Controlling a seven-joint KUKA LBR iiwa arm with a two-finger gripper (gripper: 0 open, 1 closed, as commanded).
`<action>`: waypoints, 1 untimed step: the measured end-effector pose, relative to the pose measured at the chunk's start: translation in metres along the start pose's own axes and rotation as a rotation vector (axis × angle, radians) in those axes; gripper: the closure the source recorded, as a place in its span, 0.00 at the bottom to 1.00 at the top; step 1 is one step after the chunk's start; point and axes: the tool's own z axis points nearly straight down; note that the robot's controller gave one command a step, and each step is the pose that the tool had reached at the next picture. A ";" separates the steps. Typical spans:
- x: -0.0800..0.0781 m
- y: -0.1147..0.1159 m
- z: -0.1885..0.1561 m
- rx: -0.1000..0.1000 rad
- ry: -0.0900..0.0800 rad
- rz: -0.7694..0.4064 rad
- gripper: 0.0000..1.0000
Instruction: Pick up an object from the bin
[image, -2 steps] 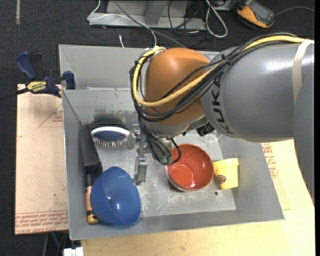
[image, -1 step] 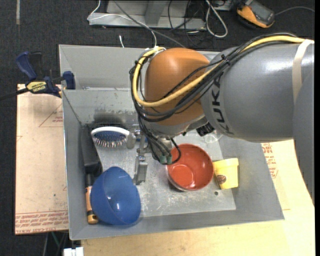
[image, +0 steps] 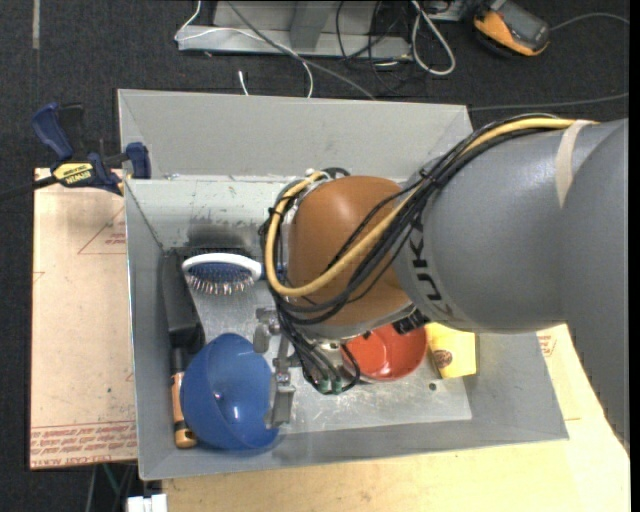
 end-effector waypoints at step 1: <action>-0.017 0.038 0.019 -0.007 -0.017 0.151 0.00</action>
Offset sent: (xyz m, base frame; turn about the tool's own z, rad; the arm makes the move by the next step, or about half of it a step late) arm 0.0127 0.0594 -0.0402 -0.0108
